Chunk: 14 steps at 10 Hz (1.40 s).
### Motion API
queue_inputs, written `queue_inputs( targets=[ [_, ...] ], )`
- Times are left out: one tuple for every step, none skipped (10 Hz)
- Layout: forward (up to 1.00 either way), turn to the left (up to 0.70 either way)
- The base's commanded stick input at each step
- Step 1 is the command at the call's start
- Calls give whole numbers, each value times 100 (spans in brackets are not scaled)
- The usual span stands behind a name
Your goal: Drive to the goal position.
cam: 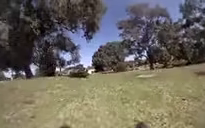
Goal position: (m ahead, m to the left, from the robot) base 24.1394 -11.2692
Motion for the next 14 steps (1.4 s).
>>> queue_inputs(
  targets=[
    [100, 0],
    [100, 0],
    [100, 0],
    [100, 0],
    [100, 0],
    [100, 0],
    [100, 0],
    [100, 0],
    [100, 0],
    [100, 0],
    [100, 0],
    [100, 0],
    [100, 0],
    [100, 0]
  ],
)
